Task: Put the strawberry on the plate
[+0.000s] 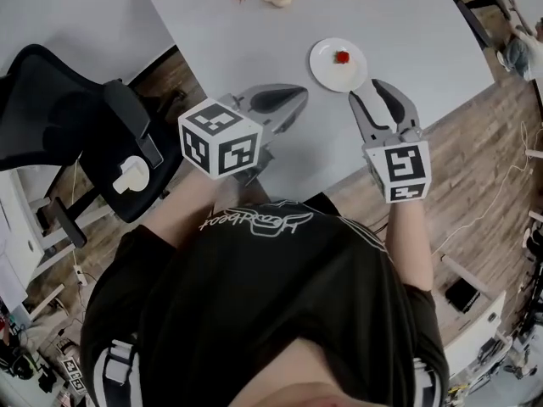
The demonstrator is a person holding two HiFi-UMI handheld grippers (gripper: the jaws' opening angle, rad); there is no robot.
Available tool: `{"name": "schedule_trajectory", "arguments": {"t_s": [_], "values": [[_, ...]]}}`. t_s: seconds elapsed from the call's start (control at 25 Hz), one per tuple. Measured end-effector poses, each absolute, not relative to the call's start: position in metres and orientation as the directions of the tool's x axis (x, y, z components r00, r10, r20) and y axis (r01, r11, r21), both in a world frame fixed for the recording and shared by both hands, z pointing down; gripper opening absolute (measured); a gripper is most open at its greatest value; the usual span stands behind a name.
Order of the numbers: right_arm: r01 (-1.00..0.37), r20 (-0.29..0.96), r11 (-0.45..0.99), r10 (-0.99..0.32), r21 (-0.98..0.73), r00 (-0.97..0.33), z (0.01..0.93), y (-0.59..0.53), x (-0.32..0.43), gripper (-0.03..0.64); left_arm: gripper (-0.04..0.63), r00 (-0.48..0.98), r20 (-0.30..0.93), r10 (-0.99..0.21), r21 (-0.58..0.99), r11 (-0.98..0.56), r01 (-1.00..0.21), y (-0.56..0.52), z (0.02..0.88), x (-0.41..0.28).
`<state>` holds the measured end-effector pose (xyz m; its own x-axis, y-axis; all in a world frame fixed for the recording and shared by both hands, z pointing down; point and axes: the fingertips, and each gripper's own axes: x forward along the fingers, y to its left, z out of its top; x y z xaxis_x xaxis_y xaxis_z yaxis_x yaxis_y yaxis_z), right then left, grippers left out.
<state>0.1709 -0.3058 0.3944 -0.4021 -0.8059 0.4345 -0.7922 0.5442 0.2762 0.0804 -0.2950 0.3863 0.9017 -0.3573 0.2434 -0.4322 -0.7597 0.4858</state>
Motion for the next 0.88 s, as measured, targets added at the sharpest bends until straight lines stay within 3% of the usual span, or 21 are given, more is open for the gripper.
{"name": "schedule_trajectory", "arguments": {"t_s": [0.28,0.56,0.88], "values": [[-0.809,0.347,0.565,-0.8,0.161,-0.49,0.343,-0.227,0.129,0.158,0.006,0.943,0.216,-0.254,0.433,-0.841,-0.325,-0.232,0.339,0.063],[-0.832,0.276,0.521,-0.842,0.192,-0.464,0.322,-0.15,0.09,0.065,0.006,0.961,0.196,-0.193,0.367,-0.895,-0.254,-0.164,0.311,0.03],[-0.864,0.264,0.501,-0.841,0.054,-0.472,0.327,-0.082,0.056,0.017,0.006,0.968,0.196,-0.157,0.332,-0.918,-0.216,-0.107,0.307,-0.003]]}}
